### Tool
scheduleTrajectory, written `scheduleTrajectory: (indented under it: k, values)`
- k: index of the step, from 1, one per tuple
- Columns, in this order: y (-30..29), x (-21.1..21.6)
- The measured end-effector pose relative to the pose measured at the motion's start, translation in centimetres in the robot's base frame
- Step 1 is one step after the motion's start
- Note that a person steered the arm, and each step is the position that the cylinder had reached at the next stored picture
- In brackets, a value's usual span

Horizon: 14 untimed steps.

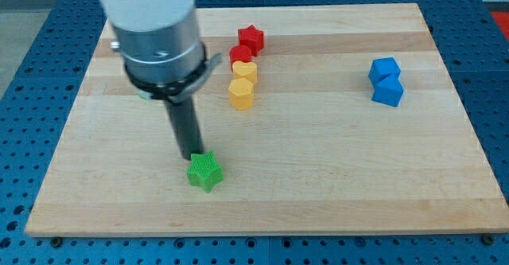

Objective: Place the green star on the bottom left of the blue triangle

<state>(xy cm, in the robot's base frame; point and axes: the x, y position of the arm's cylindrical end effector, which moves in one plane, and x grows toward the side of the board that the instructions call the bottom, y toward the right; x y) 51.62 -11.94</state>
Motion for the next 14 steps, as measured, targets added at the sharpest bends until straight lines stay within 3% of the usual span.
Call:
scheduleTrajectory:
  k: [1,2,4,9,10,11,12,14]
  values:
    - [-4.8,0.7]
    - [-4.4,3.8]
    - [2.4,3.9]
    - [12.4,6.2]
    - [15.0,6.0]
    - [16.1,3.0]
    - [15.1,-0.5]
    - [12.1,-1.3]
